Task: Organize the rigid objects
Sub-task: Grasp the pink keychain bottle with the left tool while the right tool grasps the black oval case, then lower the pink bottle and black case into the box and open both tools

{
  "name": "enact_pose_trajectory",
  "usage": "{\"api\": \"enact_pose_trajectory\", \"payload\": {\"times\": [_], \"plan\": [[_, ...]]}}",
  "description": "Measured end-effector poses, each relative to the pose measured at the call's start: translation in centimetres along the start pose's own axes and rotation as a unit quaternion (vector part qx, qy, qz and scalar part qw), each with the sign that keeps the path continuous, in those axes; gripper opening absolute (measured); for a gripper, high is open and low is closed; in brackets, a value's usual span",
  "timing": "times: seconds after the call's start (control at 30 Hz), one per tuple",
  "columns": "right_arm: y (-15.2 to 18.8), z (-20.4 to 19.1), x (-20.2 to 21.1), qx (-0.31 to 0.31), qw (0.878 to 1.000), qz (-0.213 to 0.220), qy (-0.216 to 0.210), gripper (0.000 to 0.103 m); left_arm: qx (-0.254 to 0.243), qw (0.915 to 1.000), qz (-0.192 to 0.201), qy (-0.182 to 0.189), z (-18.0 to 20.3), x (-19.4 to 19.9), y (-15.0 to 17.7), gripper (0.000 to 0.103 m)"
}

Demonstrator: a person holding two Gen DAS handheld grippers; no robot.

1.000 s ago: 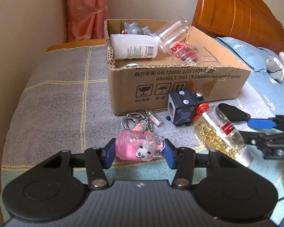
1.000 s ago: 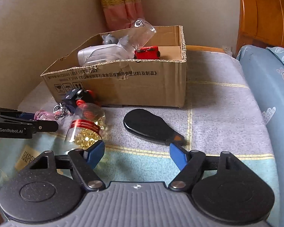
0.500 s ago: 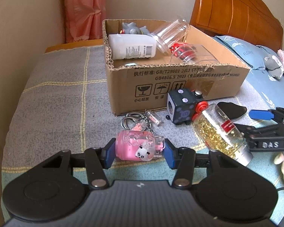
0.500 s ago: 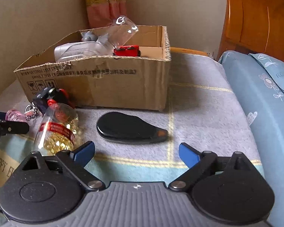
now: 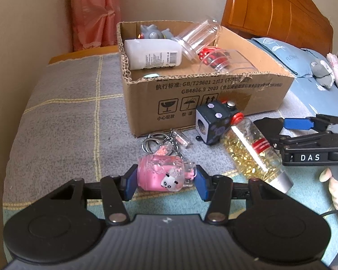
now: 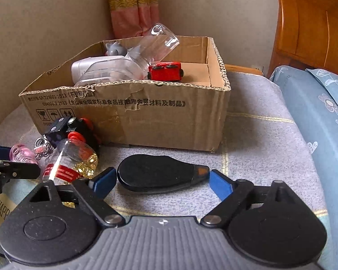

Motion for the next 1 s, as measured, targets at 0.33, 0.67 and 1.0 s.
{"api": "enact_pose_trajectory", "payload": {"times": [0.33, 0.67, 1.0], "plan": [[-0.2, 1.4, 0.4, 0.011, 1.000, -0.004, 0.001, 0.091, -0.018, 0.9997, -0.013, 0.008, 0.5, 0.6, -0.2, 0.049], [-0.6, 2.5, 2.7, 0.038, 0.999, -0.004, -0.016, 0.091, -0.040, 0.9988, -0.024, 0.013, 1.3, 2.4, -0.8, 0.049], [-2.1, 3.2, 5.2, 0.052, 0.998, 0.009, -0.044, 0.091, -0.068, 0.9970, -0.031, 0.018, 2.3, 4.8, -2.9, 0.049]]}}
Point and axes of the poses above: each gripper's, at about its wrist camera, not at the fingertips, and x roughly against the way its jaws point, z to its right, y to its underside, the point moved 10 cm from there along -x, roughly the way its jaws point, and after that the axes turned 13 degrees about y, right-handed, at the moved point
